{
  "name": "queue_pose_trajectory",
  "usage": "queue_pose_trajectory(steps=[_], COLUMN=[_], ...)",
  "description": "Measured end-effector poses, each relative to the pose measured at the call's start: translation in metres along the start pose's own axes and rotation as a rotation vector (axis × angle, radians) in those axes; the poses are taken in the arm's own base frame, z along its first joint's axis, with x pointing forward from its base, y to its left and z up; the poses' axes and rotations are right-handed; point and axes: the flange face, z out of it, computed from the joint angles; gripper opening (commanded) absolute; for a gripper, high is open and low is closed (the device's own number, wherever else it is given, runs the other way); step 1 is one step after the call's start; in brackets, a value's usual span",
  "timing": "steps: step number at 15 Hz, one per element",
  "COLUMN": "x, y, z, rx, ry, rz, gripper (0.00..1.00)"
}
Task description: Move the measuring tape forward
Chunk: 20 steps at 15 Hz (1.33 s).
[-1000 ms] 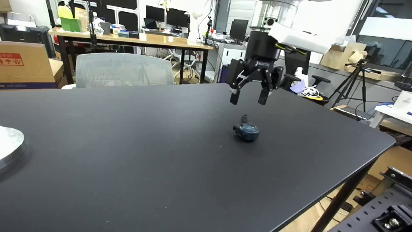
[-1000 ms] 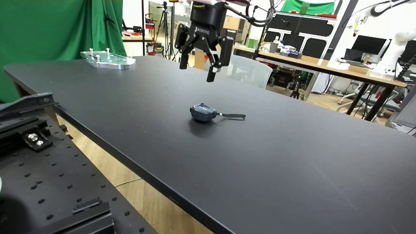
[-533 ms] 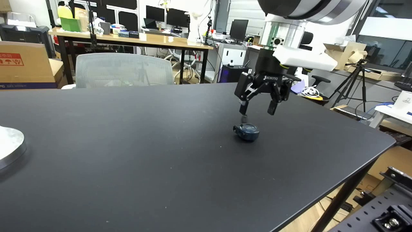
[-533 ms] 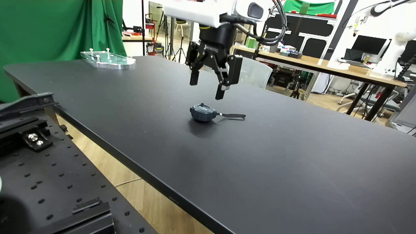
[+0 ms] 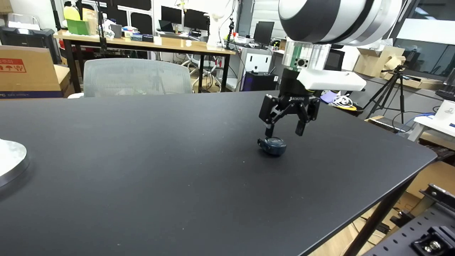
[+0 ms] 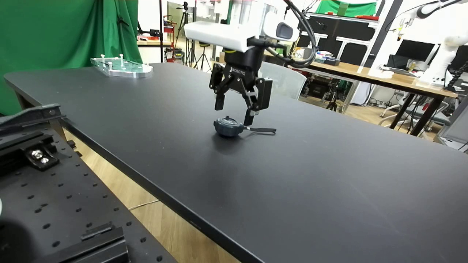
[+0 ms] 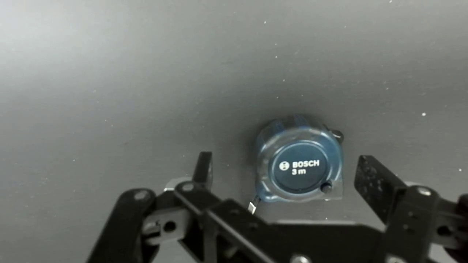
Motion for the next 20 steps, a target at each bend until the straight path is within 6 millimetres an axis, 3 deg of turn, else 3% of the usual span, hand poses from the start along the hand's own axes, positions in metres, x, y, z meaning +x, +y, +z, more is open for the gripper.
queue_pose_trajectory(steps=[16,17,18,20], x=[0.014,0.014,0.015,0.017], y=[-0.012,-0.011,-0.01,-0.01], z=[0.024,0.026,0.028,0.031], rx=[-0.016,-0.017,-0.018,-0.019], ry=[-0.031,-0.034,-0.037,-0.041], rz=[-0.028,-0.027,-0.025,-0.025], gripper=[1.0,0.75,0.73,0.6])
